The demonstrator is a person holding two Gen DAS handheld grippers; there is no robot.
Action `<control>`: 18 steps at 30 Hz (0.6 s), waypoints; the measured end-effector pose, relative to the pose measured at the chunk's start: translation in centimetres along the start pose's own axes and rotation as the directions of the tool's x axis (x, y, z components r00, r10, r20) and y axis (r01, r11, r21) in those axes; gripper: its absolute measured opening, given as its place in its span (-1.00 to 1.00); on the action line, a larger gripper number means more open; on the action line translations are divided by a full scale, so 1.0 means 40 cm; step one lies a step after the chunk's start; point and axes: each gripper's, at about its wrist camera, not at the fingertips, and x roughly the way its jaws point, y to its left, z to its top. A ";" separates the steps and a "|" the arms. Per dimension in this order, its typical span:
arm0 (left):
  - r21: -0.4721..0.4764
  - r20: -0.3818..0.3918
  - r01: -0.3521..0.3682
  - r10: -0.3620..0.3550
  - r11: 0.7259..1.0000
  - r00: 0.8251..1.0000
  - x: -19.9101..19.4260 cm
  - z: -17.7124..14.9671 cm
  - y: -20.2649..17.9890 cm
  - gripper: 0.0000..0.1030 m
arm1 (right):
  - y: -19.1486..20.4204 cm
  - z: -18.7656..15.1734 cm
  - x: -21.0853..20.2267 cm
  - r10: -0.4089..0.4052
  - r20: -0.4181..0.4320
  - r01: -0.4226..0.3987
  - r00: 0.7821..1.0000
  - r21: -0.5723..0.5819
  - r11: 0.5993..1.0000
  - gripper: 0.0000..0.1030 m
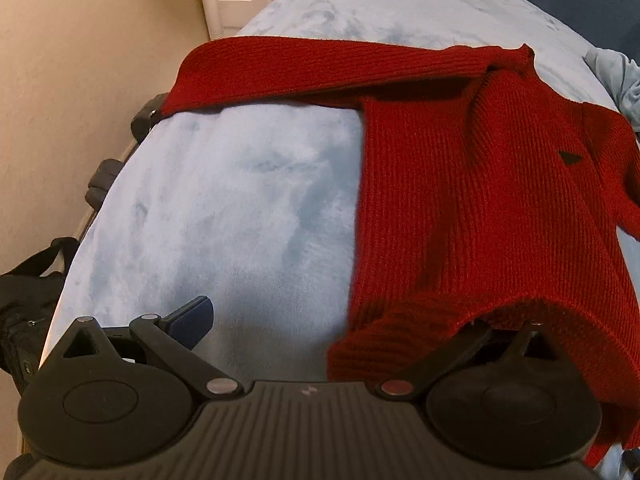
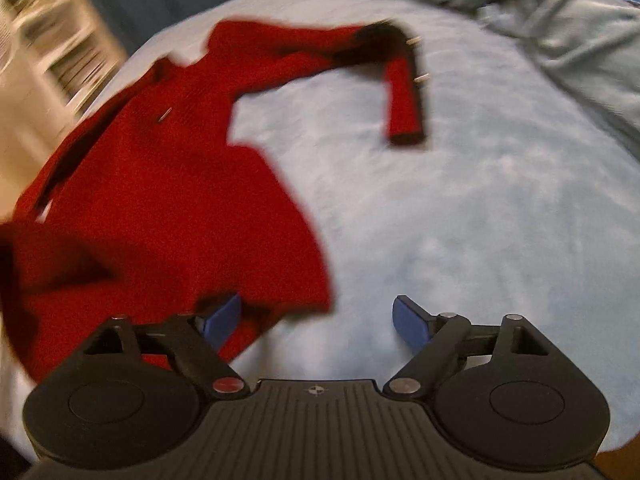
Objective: Fold small clothes
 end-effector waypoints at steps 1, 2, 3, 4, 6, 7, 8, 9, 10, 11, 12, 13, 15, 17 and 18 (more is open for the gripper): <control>0.005 0.000 -0.001 0.001 1.000 1.000 -0.001 0.000 0.000 1.00 | 0.014 -0.006 0.009 -0.015 -0.007 0.015 1.000 -0.036 0.999 0.65; 0.008 0.000 -0.001 0.001 1.000 1.000 -0.002 -0.002 -0.002 1.00 | 0.028 -0.010 0.017 -0.039 -0.004 0.039 0.999 -0.067 0.997 0.65; 0.010 -0.001 -0.001 0.001 1.000 1.000 -0.002 -0.002 -0.003 1.00 | 0.039 -0.011 0.026 -0.065 0.010 0.066 0.998 -0.086 0.994 0.65; 0.011 -0.002 -0.001 0.001 1.000 1.000 -0.002 -0.003 -0.004 1.00 | 0.046 -0.008 0.032 -0.072 0.025 0.074 0.997 -0.082 0.994 0.65; 0.010 -0.002 0.001 -0.001 1.000 1.000 -0.001 -0.005 -0.003 1.00 | 0.043 0.014 0.040 -0.063 0.059 0.064 0.996 -0.015 0.998 0.65; 0.011 -0.002 0.002 -0.001 1.000 1.000 -0.002 -0.006 -0.001 1.00 | 0.038 0.028 0.042 -0.057 0.078 0.055 0.995 0.023 0.998 0.65; 0.011 -0.002 0.001 -0.001 1.000 1.000 -0.004 -0.008 0.000 1.00 | 0.035 0.045 0.045 -0.049 0.097 0.043 0.994 0.061 0.997 0.65; 0.012 -0.001 0.001 -0.001 1.000 1.000 -0.004 -0.009 0.002 1.00 | 0.033 0.060 0.049 -0.054 0.111 0.044 0.992 0.089 0.995 0.65; 0.014 -0.001 0.001 -0.001 1.000 1.000 -0.004 -0.010 0.004 1.00 | 0.024 0.078 0.056 -0.071 0.120 0.055 0.990 0.130 0.990 0.65; 0.014 -0.001 0.000 0.000 1.000 1.000 -0.004 -0.010 0.005 1.00 | 0.010 0.096 0.066 -0.083 0.119 0.061 0.989 0.183 0.981 0.65; 0.012 -0.002 0.000 0.000 1.000 1.000 -0.005 -0.011 0.008 1.00 | -0.013 0.108 0.075 -0.081 0.113 0.053 0.990 0.231 0.972 0.65; 0.009 -0.004 0.004 -0.004 1.000 1.000 -0.005 -0.012 0.011 1.00 | -0.038 0.117 0.086 -0.069 0.107 0.035 0.992 0.293 0.956 0.65; 0.004 -0.006 0.014 -0.014 1.000 1.000 -0.005 -0.017 0.019 1.00 | -0.087 0.125 0.107 -0.048 0.082 0.013 0.995 0.382 0.924 0.64; 0.004 -0.011 0.021 -0.020 1.000 1.000 -0.004 -0.024 0.026 1.00 | -0.116 0.117 0.111 -0.007 0.085 -0.030 0.996 0.427 0.904 0.63; 0.001 -0.014 0.022 -0.022 1.000 1.000 -0.003 -0.027 0.029 1.00 | -0.124 0.111 0.103 0.011 0.093 -0.051 0.996 0.439 0.897 0.63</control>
